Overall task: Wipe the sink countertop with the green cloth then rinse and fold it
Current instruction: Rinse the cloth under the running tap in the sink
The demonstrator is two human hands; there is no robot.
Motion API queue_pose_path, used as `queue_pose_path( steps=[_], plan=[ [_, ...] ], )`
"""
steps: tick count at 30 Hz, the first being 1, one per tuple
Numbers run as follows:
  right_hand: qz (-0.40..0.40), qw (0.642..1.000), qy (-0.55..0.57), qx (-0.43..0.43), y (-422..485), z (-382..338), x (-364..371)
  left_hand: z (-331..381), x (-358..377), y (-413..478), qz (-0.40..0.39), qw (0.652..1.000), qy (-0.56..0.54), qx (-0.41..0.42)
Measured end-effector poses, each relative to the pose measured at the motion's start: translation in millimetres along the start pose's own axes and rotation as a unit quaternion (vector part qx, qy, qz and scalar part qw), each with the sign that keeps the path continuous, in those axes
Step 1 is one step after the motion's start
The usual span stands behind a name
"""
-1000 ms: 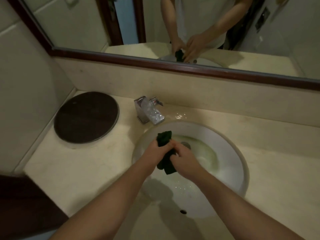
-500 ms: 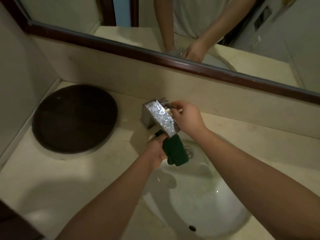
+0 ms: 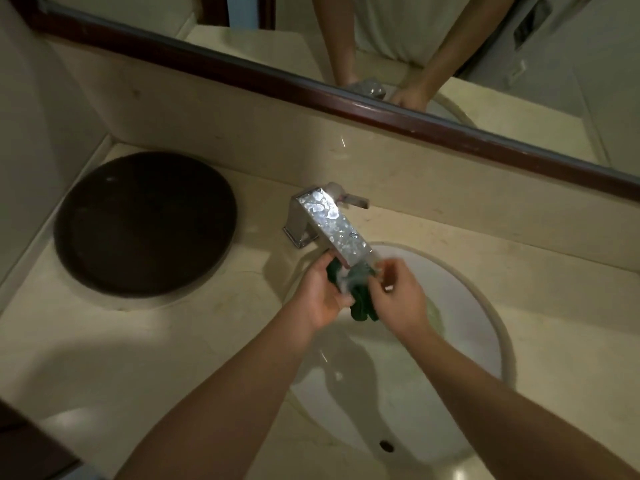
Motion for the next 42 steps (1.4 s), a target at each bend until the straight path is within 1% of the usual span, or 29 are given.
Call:
queue_pose_path(
  steps=[1,3,4,6,8,10,12,14,16,18,19,20,21,22,23,24,25,27,28,29,31,32,33,36,37,38,40,41,42],
  plan=[
    [-0.027,0.999,0.0,0.025,-9,17,9,-1,0,-1,0.004,1.0,-0.011,0.006],
    [-0.048,0.996,0.024,0.073,-18,41,19,-5,-5,-2,0.04,0.999,-0.016,0.028],
    [-0.062,0.994,0.044,0.083,-19,44,22,-6,-9,-2,0.06,0.997,-0.009,0.041],
    [-0.124,0.982,0.108,0.095,-22,47,32,-6,-15,-3,0.073,0.995,-0.001,0.063],
    [-0.174,0.971,0.143,0.086,-23,48,40,-6,-20,-5,0.087,0.994,-0.01,0.067],
    [-0.17,0.976,0.12,0.063,-19,46,37,-4,-22,-4,0.093,0.993,-0.018,0.066],
    [-0.119,0.985,0.109,0.062,-10,41,23,-6,-25,-8,0.123,0.991,-0.014,0.053],
    [-0.096,0.985,0.128,0.067,-1,33,11,-8,-36,-9,0.167,0.984,0.049,0.025],
    [-0.118,0.98,0.149,0.059,5,20,4,-12,-43,-15,0.215,0.959,0.183,-0.02],
    [-0.129,0.98,0.144,0.041,8,6,1,-12,-46,-26,0.274,0.914,0.297,-0.025],
    [-0.129,0.983,0.127,0.028,10,-1,-1,-6,-47,-31,0.316,0.885,0.341,0.021],
    [-0.126,0.987,0.096,0.008,11,-8,-2,1,-43,-34,0.331,0.864,0.368,0.093],
    [-0.128,0.99,0.061,-0.011,12,-15,-3,5,-33,-37,0.308,0.859,0.379,0.154],
    [-0.13,0.99,0.039,-0.022,12,-21,-4,4,-22,-37,0.265,0.867,0.377,0.189],
    [-0.128,0.991,0.038,-0.021,12,-24,-5,2,-14,-38,0.224,0.873,0.381,0.208],
    [-0.124,0.991,0.057,-0.012,14,-26,-8,-1,-12,-34,0.203,0.87,0.396,0.214],
    [-0.117,0.99,0.076,-0.003,14,-26,-11,-1,-12,-32,0.202,0.856,0.424,0.217],
    [-0.092,0.992,0.083,-0.003,18,-25,-17,4,-20,-28,0.247,0.803,0.497,0.219],
    [-0.073,0.995,0.07,-0.009,19,-25,-20,6,-22,-28,0.266,0.785,0.515,0.22],
    [-0.054,0.997,0.054,-0.018,20,-26,-23,6,-20,-29,0.25,0.792,0.507,0.23],
    [-0.03,0.998,0.035,-0.035,21,-30,-26,1,-10,-25,0.182,0.806,0.508,0.244],
    [-0.033,0.998,0.046,-0.035,22,-32,-25,-1,-2,-26,0.159,0.799,0.526,0.244],
    [-0.042,0.996,0.074,-0.023,22,-32,-24,-3,-3,-23,0.157,0.796,0.533,0.241],
    [-0.057,0.982,0.174,0.044,27,-23,-21,8,-17,-24,0.212,0.805,0.492,0.255],
    [-0.057,0.979,0.186,0.058,29,-20,-22,13,-25,-26,0.24,0.793,0.498,0.256],
    [-0.058,0.974,0.206,0.073,31,-16,-23,17,-32,-30,0.271,0.77,0.523,0.245],
    [-0.078,0.951,0.283,0.099,33,-14,-24,22,-38,-38,0.316,0.734,0.557,0.224],
    [-0.098,0.936,0.322,0.106,33,-16,-24,20,-37,-39,0.313,0.723,0.576,0.218],
    [-0.115,0.923,0.348,0.113,31,-17,-22,18,-31,-41,0.303,0.699,0.608,0.222]
  ],
)
Point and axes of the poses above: each hand's wrist, its own y-axis towards the middle knuckle, its own x-axis out of the palm, z = x × y, the point moved 7 cm from there along y, towards the middle knuckle, and after that the axes turned 1 degree about -y, right-handed, at the moved point
